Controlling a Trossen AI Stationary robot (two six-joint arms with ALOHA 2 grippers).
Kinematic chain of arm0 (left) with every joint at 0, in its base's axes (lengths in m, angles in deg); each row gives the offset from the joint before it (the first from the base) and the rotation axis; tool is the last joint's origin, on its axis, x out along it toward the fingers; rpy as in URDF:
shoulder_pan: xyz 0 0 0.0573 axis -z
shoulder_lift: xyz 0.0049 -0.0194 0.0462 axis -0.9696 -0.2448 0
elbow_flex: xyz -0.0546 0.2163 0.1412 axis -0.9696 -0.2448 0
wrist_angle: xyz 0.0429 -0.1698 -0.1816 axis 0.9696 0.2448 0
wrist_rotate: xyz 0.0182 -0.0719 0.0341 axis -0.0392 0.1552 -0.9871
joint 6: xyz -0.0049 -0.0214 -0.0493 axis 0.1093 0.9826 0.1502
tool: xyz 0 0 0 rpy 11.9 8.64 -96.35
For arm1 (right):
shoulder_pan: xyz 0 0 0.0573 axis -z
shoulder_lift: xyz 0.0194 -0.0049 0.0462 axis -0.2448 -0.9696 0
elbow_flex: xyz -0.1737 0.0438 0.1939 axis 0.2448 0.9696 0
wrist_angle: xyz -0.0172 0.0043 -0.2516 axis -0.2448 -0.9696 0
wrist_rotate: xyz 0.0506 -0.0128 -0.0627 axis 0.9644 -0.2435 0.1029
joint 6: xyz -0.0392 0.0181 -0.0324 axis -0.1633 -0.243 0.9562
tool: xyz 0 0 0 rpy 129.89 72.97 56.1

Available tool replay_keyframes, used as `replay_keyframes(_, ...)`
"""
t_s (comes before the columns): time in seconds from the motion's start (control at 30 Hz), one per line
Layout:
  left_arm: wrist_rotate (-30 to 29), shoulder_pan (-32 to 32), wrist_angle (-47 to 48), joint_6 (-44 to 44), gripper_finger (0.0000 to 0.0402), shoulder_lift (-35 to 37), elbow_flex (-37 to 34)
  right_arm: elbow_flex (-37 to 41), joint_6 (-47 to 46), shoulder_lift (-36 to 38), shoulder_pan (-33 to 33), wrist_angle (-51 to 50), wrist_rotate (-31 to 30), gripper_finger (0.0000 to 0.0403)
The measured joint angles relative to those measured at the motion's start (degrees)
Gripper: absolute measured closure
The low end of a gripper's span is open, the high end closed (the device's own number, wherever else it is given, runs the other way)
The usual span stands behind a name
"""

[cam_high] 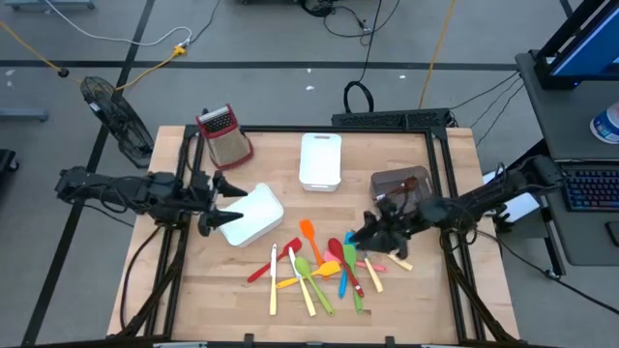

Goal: Pick & Place Kitchen Items
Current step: Put the red serving spoon into the black bin

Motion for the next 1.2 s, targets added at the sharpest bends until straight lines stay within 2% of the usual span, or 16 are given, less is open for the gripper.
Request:
replay_keyframes(0.17,0.5,0.6,0.0,0.6,0.0062,6.0,-3.3,-9.0,-0.2,0.0,-2.4,-27.5,-0.1,0.0225)
replay_keyframes(0.3,0.5,1.0,1.8,0.3,0.0062,7.8,-3.7,-11.9,-4.3,0.0,-3.5,-37.6,-0.4,0.0225)
replay_keyframes(0.7,2.3,1.0,2.6,-0.1,0.0062,7.8,-3.7,-12.1,-13.8,-0.3,-3.7,-38.0,-4.8,0.0225)
replay_keyframes(1.07,3.5,1.0,2.5,0.8,0.0062,7.8,-3.7,-12.1,-13.7,-0.3,-3.7,-37.6,-4.8,0.0225)
replay_keyframes(1.2,3.5,1.0,2.5,0.9,0.0062,7.8,-3.7,-12.1,-15.8,-0.3,-3.7,-37.7,-7.3,0.0225)
